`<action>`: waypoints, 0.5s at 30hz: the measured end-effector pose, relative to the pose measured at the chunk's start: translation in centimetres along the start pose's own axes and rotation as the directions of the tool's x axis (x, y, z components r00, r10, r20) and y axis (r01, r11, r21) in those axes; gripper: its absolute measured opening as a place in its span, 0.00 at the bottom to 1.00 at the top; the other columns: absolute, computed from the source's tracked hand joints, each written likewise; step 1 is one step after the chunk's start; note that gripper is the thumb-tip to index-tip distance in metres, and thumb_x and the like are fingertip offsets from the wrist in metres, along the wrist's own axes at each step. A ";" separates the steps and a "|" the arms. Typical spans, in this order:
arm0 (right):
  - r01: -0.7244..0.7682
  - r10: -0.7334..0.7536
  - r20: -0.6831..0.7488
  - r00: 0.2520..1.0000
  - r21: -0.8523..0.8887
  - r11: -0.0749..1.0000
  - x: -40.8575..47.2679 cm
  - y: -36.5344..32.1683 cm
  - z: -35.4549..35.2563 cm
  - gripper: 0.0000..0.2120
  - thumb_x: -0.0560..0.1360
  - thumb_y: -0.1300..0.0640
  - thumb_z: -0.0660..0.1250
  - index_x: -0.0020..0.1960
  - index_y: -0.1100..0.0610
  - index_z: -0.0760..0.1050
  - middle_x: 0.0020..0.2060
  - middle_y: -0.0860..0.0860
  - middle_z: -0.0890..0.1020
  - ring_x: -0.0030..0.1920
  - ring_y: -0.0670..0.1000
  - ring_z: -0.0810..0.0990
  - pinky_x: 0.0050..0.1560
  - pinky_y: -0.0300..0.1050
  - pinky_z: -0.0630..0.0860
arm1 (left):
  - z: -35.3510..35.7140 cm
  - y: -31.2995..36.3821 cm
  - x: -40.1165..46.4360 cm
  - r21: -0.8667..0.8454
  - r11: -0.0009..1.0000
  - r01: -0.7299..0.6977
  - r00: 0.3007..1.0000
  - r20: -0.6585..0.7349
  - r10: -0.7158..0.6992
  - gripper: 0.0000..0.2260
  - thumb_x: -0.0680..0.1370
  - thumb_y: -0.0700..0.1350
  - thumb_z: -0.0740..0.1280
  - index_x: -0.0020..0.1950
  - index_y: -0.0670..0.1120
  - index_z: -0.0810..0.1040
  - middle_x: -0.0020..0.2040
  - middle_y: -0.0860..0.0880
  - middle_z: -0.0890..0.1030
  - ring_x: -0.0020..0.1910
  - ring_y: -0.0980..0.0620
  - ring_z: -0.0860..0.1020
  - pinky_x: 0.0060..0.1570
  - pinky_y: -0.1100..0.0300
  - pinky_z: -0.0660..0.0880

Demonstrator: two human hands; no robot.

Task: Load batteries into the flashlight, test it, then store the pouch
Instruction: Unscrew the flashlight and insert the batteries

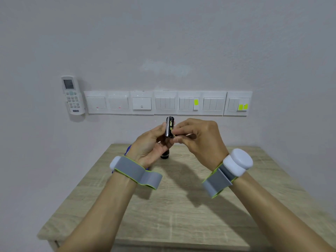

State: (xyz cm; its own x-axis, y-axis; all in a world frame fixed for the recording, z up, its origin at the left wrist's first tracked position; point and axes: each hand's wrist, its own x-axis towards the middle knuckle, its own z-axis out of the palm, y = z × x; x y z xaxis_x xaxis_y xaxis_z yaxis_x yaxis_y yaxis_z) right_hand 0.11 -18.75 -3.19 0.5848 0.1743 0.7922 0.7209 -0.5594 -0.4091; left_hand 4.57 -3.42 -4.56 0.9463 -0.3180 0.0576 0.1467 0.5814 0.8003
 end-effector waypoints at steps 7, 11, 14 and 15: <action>0.077 -0.088 -0.117 0.989 -0.102 0.992 0.2 0.5 0.5 0.04 0.64 0.63 0.78 0.38 0.58 0.86 0.36 0.51 0.85 0.34 0.50 0.78 0.39 0.41 0.76 | 0.7 -0.5 -0.6 0.002 1.000 0.009 0.999 0.049 -0.009 0.09 0.81 0.42 0.61 0.53 0.39 0.79 0.46 0.43 0.78 0.35 0.54 0.77 0.37 0.64 0.76; 0.065 -0.079 -0.118 0.990 -0.112 0.992 0.1 0.7 0.7 0.03 0.65 0.62 0.77 0.39 0.57 0.86 0.38 0.49 0.84 0.38 0.45 0.75 0.39 0.35 0.72 | 0.8 -0.6 -0.6 0.014 1.000 -0.002 0.999 0.038 0.002 0.08 0.81 0.42 0.61 0.51 0.39 0.78 0.41 0.45 0.77 0.32 0.55 0.75 0.34 0.63 0.76; 0.005 -0.021 -0.123 0.992 -0.126 0.992 0.2 0.9 0.7 0.05 0.66 0.57 0.77 0.41 0.54 0.84 0.42 0.47 0.80 0.40 0.42 0.70 0.42 0.33 0.67 | 0.9 -0.5 -0.7 0.038 0.999 0.014 0.999 0.044 -0.016 0.08 0.80 0.43 0.62 0.51 0.39 0.78 0.41 0.46 0.78 0.32 0.55 0.75 0.32 0.64 0.74; -0.027 0.011 -0.127 0.992 -0.122 0.992 0.3 1.0 0.6 0.07 0.65 0.55 0.77 0.42 0.53 0.83 0.44 0.46 0.78 0.41 0.41 0.69 0.43 0.34 0.67 | 0.8 -0.4 -0.8 0.048 0.999 0.019 0.999 0.044 -0.021 0.09 0.80 0.43 0.62 0.51 0.39 0.79 0.41 0.46 0.79 0.32 0.55 0.74 0.31 0.64 0.73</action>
State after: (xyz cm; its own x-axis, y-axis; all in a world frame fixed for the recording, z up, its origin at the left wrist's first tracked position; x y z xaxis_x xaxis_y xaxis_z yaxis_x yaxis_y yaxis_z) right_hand 1.18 -18.75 -3.64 0.5409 0.0640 0.8386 0.6541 -0.6589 -0.3715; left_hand 3.55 -4.05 -4.46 0.9294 -0.3629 0.0671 0.1506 0.5390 0.8287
